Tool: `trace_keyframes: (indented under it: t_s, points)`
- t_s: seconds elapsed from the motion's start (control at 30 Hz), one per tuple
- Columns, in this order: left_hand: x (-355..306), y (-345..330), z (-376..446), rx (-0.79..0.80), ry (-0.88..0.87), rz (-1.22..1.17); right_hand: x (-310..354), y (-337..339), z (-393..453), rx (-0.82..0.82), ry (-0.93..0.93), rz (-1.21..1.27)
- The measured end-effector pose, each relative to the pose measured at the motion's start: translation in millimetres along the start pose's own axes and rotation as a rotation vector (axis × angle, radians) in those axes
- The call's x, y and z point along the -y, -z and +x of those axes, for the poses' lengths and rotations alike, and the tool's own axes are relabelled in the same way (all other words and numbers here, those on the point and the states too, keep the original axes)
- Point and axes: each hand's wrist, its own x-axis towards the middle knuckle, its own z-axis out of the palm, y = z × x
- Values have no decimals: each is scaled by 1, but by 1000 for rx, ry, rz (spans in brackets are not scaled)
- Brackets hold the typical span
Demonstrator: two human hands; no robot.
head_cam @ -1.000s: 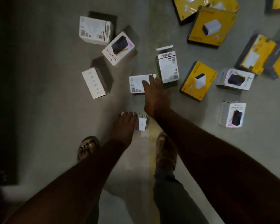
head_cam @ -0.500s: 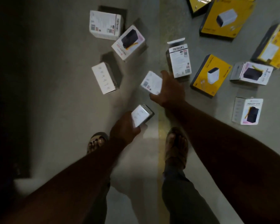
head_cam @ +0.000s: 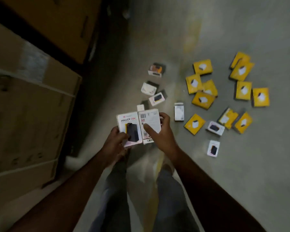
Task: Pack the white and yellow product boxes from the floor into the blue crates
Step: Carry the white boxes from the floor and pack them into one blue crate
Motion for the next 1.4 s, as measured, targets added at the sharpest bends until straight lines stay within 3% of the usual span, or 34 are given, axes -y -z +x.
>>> trace_keyframes:
  t_s: [0.13,0.23,0.37,0.6,0.83,1.07,1.4]
  points:
    - [-43,0,-139,-33,-161,-254,116,-4,-74,180,119,43]
    - [-51,21,-215,-116,-333,-281,186,-20,-116,389,192,-3]
    - [-32,65,-295,-310,-496,-385,231,-69,-175,659,188,-78]
    - [79,133,-422,-701,-653,-542,223,-187,-302,1028,266,-173]
    - [204,179,-549,-1233,-630,-637,187,-292,-450,1326,299,-435]
    - [274,205,-628,-1476,-548,-872,172,-391,-558,1590,584,-483]
    - [290,307,-647,-1805,-505,-1004,169,-540,-610,1853,524,-448]
